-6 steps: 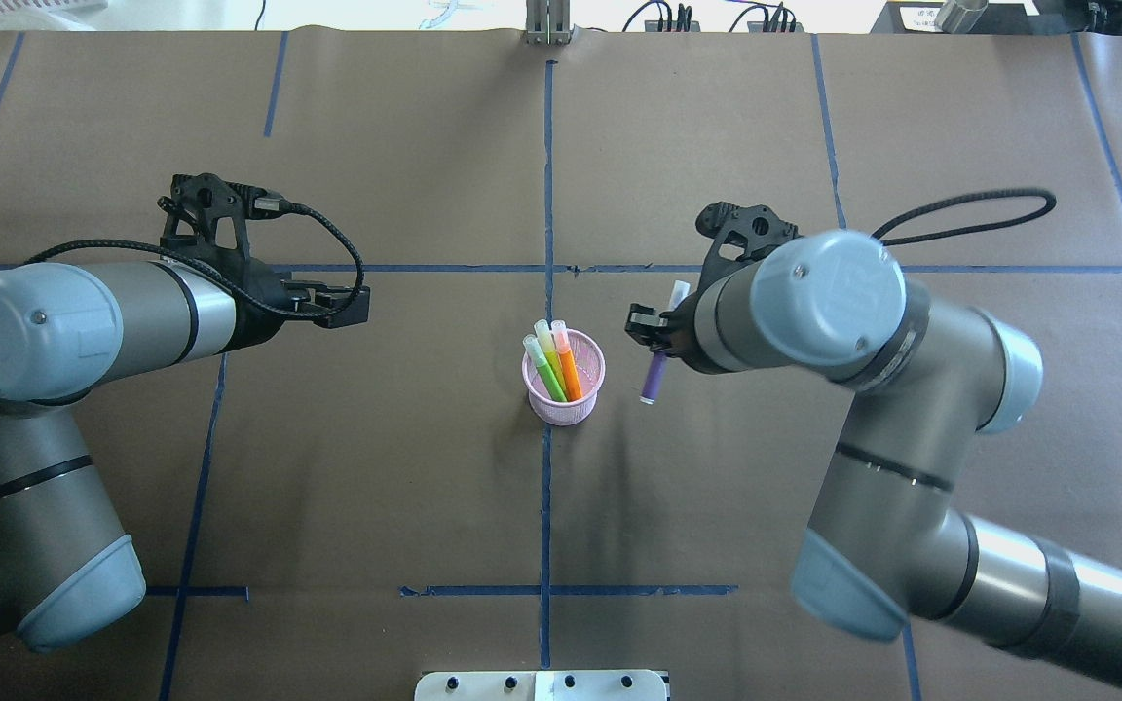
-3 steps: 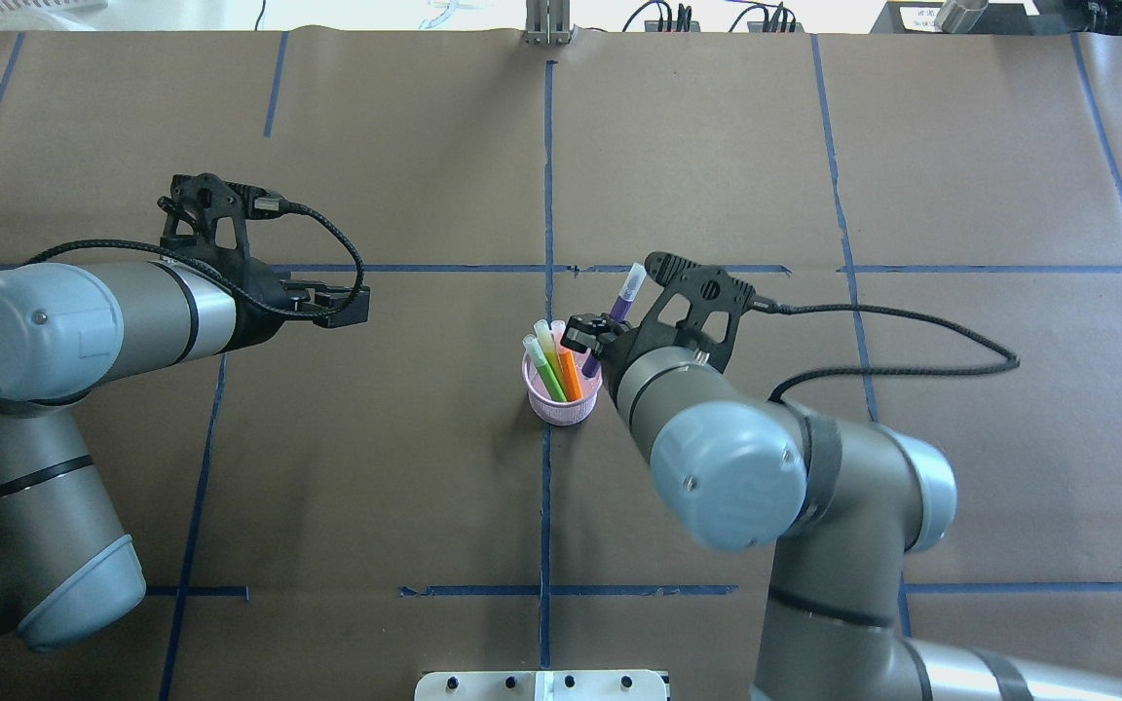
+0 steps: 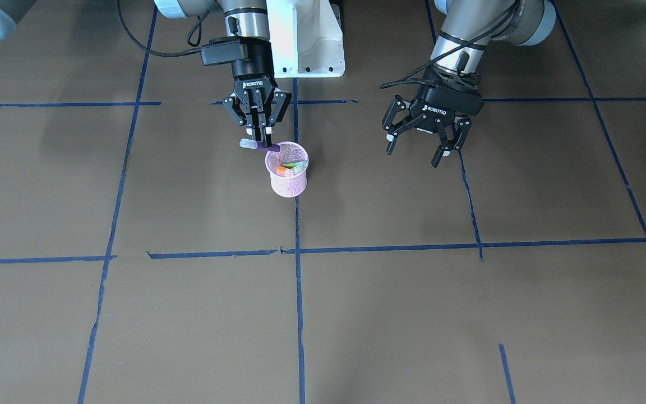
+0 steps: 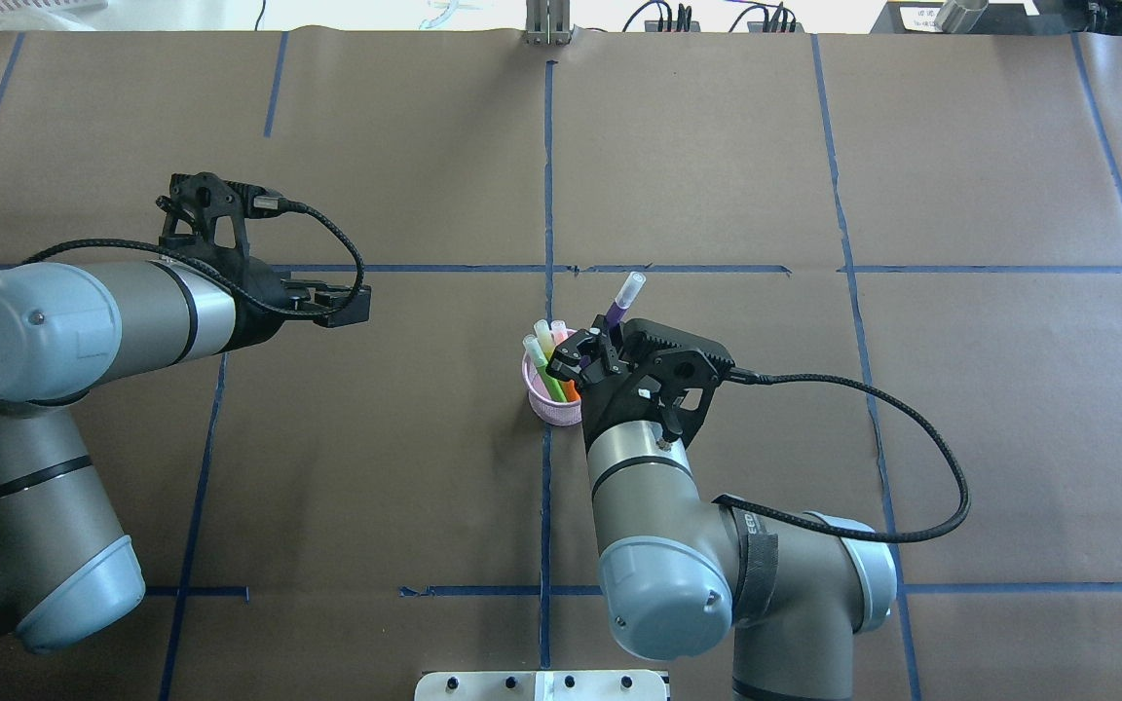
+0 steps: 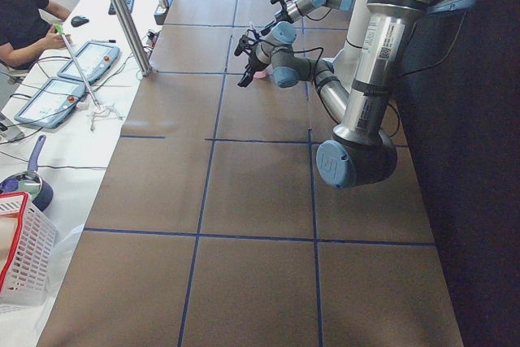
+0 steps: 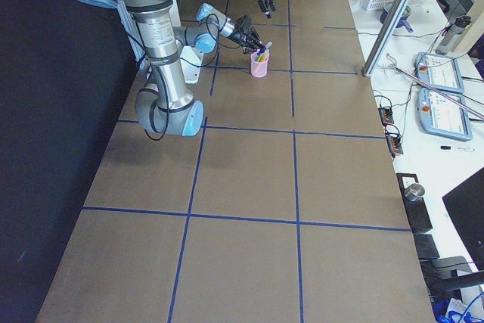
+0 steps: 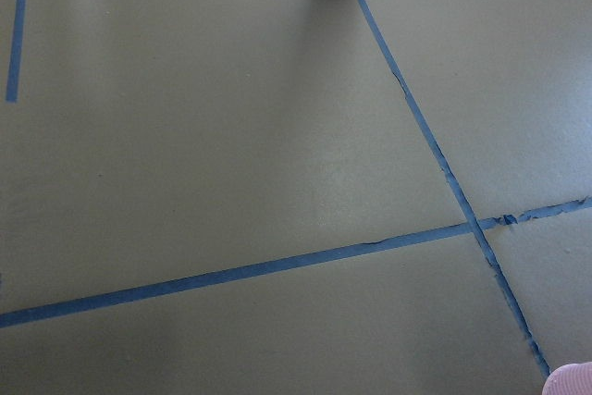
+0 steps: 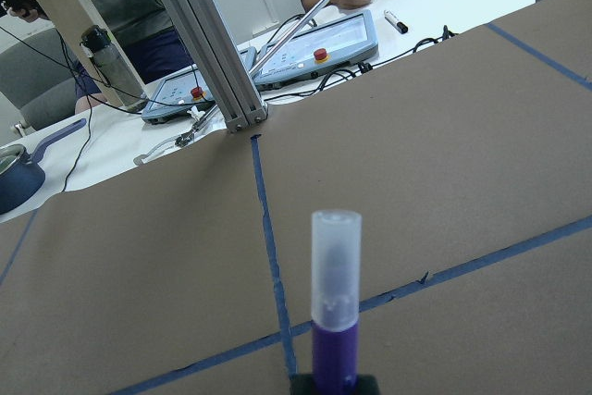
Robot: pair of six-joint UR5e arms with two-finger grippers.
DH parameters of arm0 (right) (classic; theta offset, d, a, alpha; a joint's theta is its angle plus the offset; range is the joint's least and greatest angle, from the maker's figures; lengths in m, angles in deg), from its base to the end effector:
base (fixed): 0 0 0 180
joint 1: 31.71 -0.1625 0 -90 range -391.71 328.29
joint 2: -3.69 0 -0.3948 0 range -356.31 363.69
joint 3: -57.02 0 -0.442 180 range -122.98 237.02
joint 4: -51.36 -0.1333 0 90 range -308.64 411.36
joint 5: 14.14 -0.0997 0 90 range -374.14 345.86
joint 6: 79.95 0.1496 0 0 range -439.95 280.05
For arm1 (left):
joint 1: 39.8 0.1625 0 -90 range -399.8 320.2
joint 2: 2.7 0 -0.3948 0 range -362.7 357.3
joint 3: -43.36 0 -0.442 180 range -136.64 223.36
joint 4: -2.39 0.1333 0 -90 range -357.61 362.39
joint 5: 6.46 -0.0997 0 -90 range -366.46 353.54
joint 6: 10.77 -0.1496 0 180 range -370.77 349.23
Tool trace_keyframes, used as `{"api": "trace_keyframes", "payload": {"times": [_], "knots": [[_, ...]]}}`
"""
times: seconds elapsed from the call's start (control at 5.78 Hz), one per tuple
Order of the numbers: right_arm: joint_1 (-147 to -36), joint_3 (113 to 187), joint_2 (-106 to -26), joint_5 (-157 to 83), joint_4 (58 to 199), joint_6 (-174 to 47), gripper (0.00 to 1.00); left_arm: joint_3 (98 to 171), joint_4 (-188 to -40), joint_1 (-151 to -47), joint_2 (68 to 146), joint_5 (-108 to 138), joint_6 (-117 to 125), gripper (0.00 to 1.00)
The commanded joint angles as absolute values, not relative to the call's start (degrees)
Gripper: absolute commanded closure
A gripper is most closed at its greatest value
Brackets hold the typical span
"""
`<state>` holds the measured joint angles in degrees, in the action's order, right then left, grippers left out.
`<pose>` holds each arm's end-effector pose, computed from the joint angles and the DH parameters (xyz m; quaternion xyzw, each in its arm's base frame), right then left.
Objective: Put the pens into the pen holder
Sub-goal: 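Carry the purple marker with the right gripper and drop it into the cup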
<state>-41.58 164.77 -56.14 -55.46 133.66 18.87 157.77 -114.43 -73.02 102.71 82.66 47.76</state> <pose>-0.5810 -0.3504 0.1493 0.3684 -0.4217 0.3206 0.7640 0.4454 -0.4538 0.2278 0.2993 0.4606 -0.0170 0.8354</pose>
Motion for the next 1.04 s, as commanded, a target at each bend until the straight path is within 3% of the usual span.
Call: {"api": "trace_keyframes", "payload": {"times": [0.0,0.35,0.69,0.86], "knots": [[-40.85,163.63,-56.08,-53.17,133.37,19.01,0.73,157.79,-114.41,-73.03,102.68,82.66,47.85,0.04],[-40.76,162.58,-56.08,-53.08,133.37,19.01,0.68,157.88,-114.42,-73.03,102.77,82.66,47.94,0.04],[-40.41,162.58,-56.16,-52.90,133.45,19.01,0.49,158.31,-114.41,-73.03,102.68,82.66,47.94,0.04],[-40.41,165.36,-56.25,-53.69,132.76,18.49,0.50,158.32,-114.41,-73.03,101.46,82.75,47.68,0.04]]}}
